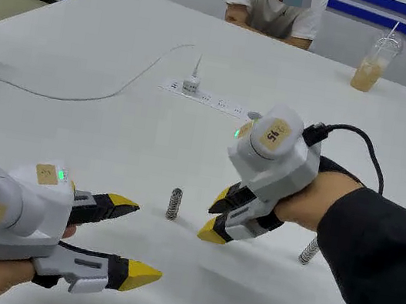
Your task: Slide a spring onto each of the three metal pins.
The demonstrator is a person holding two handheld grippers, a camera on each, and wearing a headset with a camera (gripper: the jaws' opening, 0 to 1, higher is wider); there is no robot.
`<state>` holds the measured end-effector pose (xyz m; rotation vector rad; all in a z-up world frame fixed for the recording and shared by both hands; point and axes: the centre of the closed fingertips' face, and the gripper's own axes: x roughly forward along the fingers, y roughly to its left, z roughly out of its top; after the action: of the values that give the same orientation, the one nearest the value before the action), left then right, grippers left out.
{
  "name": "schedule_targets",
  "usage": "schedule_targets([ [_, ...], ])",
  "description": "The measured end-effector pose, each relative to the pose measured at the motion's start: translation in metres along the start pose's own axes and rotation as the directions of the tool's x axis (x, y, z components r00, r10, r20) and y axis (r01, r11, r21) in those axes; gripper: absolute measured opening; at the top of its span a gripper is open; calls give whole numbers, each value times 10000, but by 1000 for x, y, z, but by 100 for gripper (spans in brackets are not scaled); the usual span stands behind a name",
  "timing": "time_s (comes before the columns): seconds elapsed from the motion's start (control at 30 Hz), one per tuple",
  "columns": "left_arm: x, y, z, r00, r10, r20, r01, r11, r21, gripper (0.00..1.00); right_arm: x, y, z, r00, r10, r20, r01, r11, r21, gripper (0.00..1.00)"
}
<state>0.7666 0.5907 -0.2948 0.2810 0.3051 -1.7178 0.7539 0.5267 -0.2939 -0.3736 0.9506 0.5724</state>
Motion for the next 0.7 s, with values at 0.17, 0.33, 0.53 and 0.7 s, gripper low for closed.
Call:
schedule_targets([
  [0.17,-1,-2,0,10000,-18,-49,18,10000,17,64,-10,7,-5,9990,-167,415,162,9998,121,26],
  [0.33,-3,0,-1,9999,35,-106,-35,10000,-9,65,-20,13,-9,9960,-371,814,349,9990,276,26],
  [0.53,-4,1,-1,9999,85,-114,-86,9999,-52,65,-31,17,-13,9885,-642,1368,554,9962,668,27],
  [0.7,-4,1,0,9999,97,-117,-98,9999,-67,66,-41,22,-21,9806,-858,1761,695,9929,968,29],
])
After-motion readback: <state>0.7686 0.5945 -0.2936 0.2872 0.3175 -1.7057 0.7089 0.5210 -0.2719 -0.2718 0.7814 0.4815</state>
